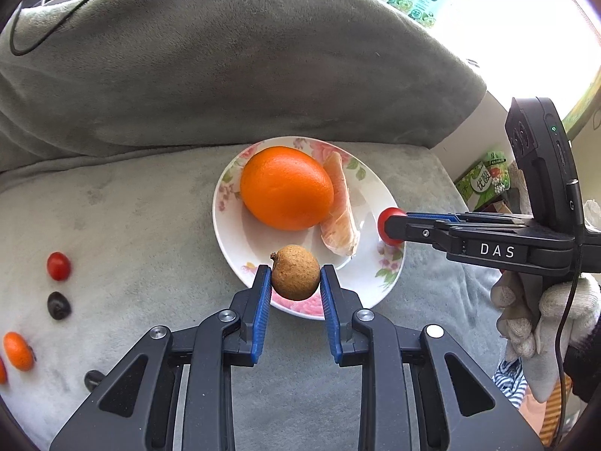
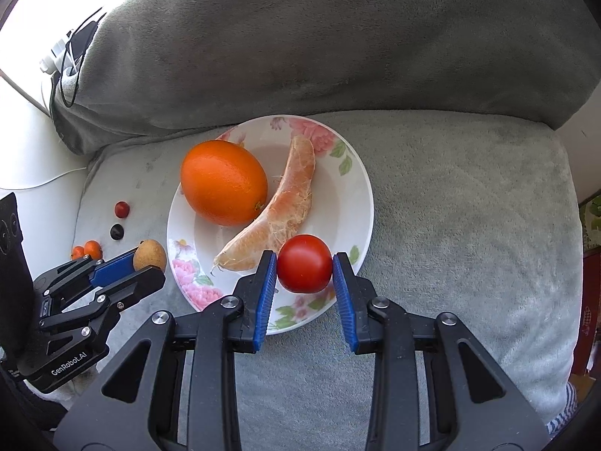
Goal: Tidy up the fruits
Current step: 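Carry the tomato and brown fruit into the plate and open both grippers, then move both grippers back toward the remaining fruits on the fleece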
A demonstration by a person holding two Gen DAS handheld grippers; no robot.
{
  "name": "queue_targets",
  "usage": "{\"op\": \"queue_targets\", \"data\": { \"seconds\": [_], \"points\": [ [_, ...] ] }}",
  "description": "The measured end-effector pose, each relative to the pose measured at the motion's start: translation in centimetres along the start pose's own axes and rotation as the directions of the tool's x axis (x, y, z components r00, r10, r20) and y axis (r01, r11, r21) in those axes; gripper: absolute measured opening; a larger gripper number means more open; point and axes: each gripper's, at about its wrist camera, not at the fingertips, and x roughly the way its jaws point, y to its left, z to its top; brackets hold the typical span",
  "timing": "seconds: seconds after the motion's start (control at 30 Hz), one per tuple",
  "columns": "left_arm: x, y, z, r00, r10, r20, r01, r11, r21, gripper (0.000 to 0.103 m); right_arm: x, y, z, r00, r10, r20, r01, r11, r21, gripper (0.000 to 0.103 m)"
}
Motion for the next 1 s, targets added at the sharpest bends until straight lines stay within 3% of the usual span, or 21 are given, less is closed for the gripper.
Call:
{"op": "queue_targets", "data": {
  "seconds": [0.33, 0.4, 0.43, 0.47, 0.53, 0.67, 1.0],
  "points": [
    [0.4, -0.2, 0.2, 1.0, -0.001, -0.011, 0.001, 1.0, -0.002, 0.026, 0.4, -0.4, 0.4, 0.999, -0.036, 0.0, 0.036, 0.999, 0.001, 0.033],
    [0.4, -0.3, 0.2, 1.0, 0.001, -0.012, -0.001, 1.0, 0.005, 0.033, 0.3, -0.4, 0.5, 0.999, -0.043, 0.008, 0.043, 0.999, -0.001, 0.046],
    [0.4, -0.3, 0.2, 1.0, 0.002, -0.013, -0.002, 1.0, 0.006, 0.037, 0.2, -0.3, 0.5, 0.999, -0.049, 0.018, 0.049, 0.999, -0.004, 0.058],
    [0.4, -0.4, 0.3, 1.0, 0.004, -0.014, -0.004, 1.0, 0.006, 0.046, 0.0, -0.3, 0.6, 0.998, -0.054, 0.029, 0.054, 0.999, -0.008, 0.063],
    [0.4, -0.4, 0.3, 1.0, 0.012, -0.012, -0.012, 1.0, 0.001, 0.06, -0.2, -0.2, 0.8, 0.997, -0.064, 0.037, 0.064, 0.998, -0.011, 0.065],
    [0.5, -0.3, 0.3, 1.0, 0.021, -0.02, -0.021, 1.0, -0.003, 0.067, -0.2, -0.2, 1.1, 0.996, -0.084, 0.043, 0.085, 0.996, -0.014, 0.072],
    [0.3, -0.3, 0.4, 0.998, 0.051, -0.024, -0.051, 0.999, -0.005, 0.07, -0.7, 0.2, 1.5, 0.987, -0.142, 0.07, 0.144, 0.989, -0.024, 0.081]
  ]
}}
